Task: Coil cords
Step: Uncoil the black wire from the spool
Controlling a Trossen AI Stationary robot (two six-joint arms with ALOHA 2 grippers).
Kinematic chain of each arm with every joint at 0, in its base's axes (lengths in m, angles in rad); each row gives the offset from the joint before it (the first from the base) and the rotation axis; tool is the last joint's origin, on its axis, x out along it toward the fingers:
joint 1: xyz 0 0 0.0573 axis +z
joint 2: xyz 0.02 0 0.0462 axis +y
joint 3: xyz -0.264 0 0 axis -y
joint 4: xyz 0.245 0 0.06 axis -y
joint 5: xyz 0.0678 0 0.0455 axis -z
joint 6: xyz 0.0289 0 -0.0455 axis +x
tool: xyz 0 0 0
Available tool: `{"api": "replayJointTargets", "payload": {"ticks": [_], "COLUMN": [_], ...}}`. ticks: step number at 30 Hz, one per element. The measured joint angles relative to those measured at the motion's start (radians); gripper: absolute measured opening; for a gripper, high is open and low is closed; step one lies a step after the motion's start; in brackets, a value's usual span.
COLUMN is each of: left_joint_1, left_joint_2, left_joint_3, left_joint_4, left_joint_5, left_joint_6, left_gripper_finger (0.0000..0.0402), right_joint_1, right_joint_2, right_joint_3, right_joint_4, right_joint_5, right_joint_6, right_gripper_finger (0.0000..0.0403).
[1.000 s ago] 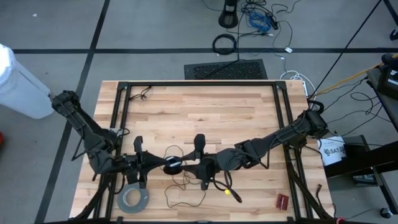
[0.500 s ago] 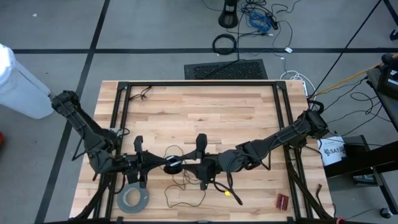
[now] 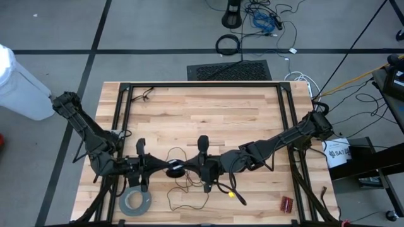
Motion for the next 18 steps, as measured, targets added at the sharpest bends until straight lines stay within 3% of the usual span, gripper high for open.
{"api": "replayJointTargets", "payload": {"ticks": [6,18], "left_joint_1": [0.0,-0.004], "left_joint_2": [0.0,-0.001], "left_joint_3": [0.0,0.0], "left_joint_4": [0.011,0.09], "left_joint_5": [0.005,-0.035], "left_joint_6": [-0.009,-0.023], "left_gripper_finger": [0.0006,0.0078], "right_joint_1": [0.002,0.018], "right_joint_2": [0.0,0.0], "right_joint_3": [0.0,0.0], "right_joint_4": [0.014,0.02], "right_joint_5": [0.013,0.156], "right_joint_6": [-0.002,-0.003], "right_gripper_finger": [0.0002,0.0]}}
